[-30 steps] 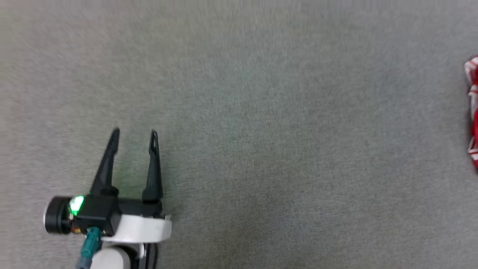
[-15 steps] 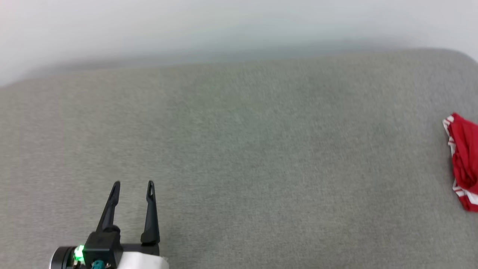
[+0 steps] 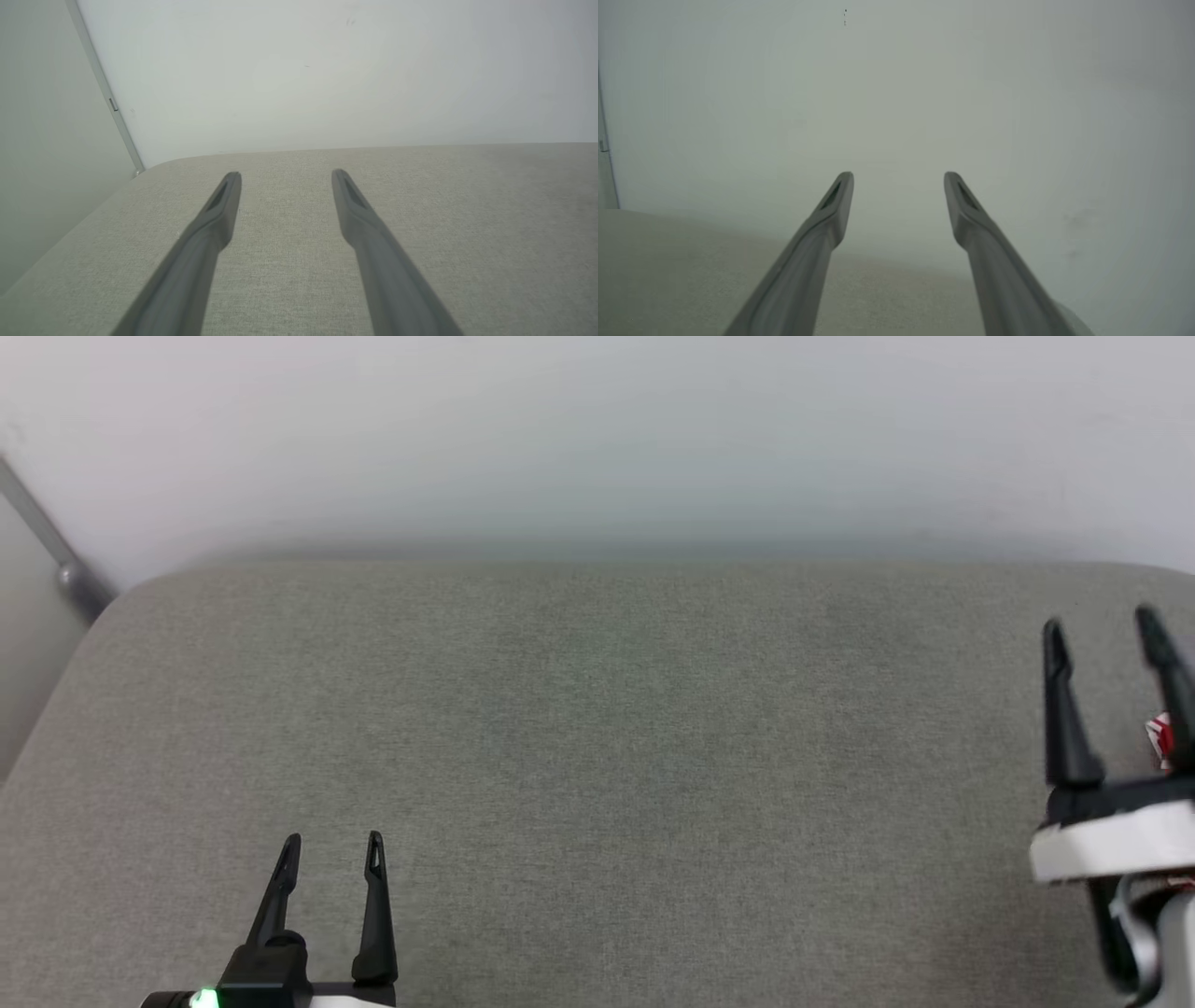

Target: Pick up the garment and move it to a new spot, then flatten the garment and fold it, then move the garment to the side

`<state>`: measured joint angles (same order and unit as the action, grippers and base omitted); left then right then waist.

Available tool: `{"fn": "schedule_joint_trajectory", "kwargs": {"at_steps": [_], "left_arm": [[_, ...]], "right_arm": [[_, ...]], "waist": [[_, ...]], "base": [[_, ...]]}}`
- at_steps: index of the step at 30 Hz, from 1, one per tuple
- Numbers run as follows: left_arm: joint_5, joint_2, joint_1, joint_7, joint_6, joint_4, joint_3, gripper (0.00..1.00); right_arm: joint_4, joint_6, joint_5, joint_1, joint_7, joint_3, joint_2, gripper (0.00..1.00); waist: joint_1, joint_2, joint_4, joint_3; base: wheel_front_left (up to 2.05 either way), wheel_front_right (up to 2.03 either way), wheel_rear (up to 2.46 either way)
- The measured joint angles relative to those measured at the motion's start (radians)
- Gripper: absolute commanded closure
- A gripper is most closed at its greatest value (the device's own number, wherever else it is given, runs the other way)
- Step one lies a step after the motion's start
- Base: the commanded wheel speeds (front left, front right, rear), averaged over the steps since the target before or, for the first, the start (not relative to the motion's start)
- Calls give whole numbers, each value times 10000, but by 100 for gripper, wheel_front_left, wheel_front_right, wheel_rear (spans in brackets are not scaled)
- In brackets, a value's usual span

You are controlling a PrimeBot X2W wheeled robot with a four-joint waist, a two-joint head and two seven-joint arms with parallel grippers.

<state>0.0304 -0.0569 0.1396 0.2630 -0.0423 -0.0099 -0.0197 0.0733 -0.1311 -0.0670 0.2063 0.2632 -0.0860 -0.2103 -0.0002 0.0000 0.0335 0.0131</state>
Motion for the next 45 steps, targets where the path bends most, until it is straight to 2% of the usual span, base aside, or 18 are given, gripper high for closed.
{"fn": "schedule_joint_trajectory", "kwargs": {"at_steps": [5, 12, 27, 41, 42, 45], "left_arm": [[-75, 6, 72, 0, 40, 117, -58, 0], [-119, 13, 148, 0, 38, 251, -196, 0], [-109, 29, 244, 0, -17, 305, -405, 0], [4, 40, 391, 0, 25, 428, -408, 0], [4, 40, 396, -2, 29, 491, -412, 100], [8, 44, 441, -25, 31, 788, -414, 100]], "right_arm": [[-255, 0, -67, -1297, 0, 25, 949, 0], [-487, 0, -487, -2476, 0, -77, 1459, 0], [-1336, 0, -1480, -4316, 0, 102, 1576, 0], [-1450, 2, -1720, -4720, 0, 130, 1578, 0], [-1396, 0, -1718, -4722, 0, 138, 1576, 100], [-1108, 0, -1730, -4737, -12, 155, 1578, 100]], "waist": [[1, 0, 156, -151], [1, 0, 226, -234], [1, 0, 312, -572], [2, 0, 280, -632], [2, 0, 279, -632], [2, 0, 278, -632]], "base": [[0, 0, 0], [0, 0, 0], [0, 0, 0], [0, 0, 0], [0, 0, 0], [0, 0, 0]]}}
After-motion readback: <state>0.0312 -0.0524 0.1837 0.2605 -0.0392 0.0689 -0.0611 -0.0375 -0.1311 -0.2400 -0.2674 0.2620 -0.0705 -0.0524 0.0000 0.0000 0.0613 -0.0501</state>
